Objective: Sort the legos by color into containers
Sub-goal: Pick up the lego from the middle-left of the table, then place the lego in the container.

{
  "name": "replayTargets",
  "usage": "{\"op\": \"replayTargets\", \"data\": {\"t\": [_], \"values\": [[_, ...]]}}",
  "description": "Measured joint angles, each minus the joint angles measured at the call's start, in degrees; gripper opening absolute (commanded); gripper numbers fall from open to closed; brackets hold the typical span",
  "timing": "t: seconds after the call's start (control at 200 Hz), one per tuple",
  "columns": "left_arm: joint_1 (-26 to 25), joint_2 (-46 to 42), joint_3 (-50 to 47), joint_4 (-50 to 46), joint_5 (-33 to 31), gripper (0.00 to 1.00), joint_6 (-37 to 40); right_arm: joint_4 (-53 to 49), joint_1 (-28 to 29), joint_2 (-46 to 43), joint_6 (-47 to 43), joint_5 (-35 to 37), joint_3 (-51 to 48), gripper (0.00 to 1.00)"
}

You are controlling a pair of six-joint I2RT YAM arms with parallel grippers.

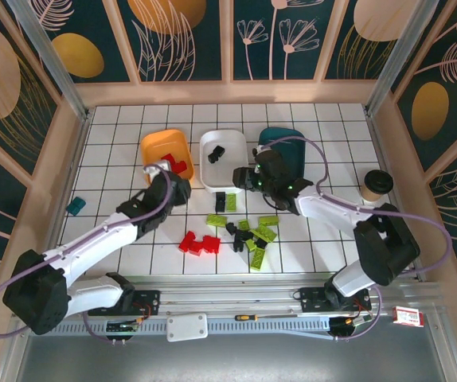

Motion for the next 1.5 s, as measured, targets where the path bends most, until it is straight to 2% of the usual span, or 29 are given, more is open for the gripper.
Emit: {"op": "replayTargets", "data": {"t": [0.185,0.37,0.596,0.766,0.886,1.031,1.171,1.246,1.361,1.501], "values": [[7.7,8.9,8.6,1.4,1.9,0.48,2.3,0.5,0.0,-6.1,0.4,-1.2,-3.9,0.63],[10.8,21.9,18.2,2.1,3.0,0.48,4.1,-0.3,0.0,-12.2,0.7,-1.4,-9.0,0.64],[13.0,30.7,22.7,2.0,4.0,0.69,4.3,-2.0,0.0,-20.0,1.8,-1.4,-15.7,0.65],[13.3,31.8,25.1,1.7,5.0,0.87,4.2,-4.8,0.0,-23.0,4.0,-1.0,-21.4,0.65],[13.3,29.1,25.4,1.9,7.3,0.99,4.1,-6.4,0.1,-24.5,5.7,-0.7,-25.2,0.66],[12.0,19.3,20.9,3.3,10.1,0.99,3.5,-6.8,0.1,-24.5,7.3,-0.3,-27.1,0.66],[6.0,7.8,13.2,5.2,11.4,0.99,2.4,-5.9,0.3,-22.1,8.0,0.1,-27.0,0.68],[2.8,3.1,8.3,6.1,12.7,0.99,1.2,-5.7,0.6,-19.6,8.2,0.6,-26.6,0.74],[1.7,-2.1,0.4,6.3,14.1,0.99,-0.9,-6.3,2.0,-16.3,7.9,2.9,-25.3,0.85],[1.7,-8.0,-6.7,5.0,14.9,0.99,-3.0,-6.7,4.3,-13.0,7.7,5.5,-22.9,0.86]]}}
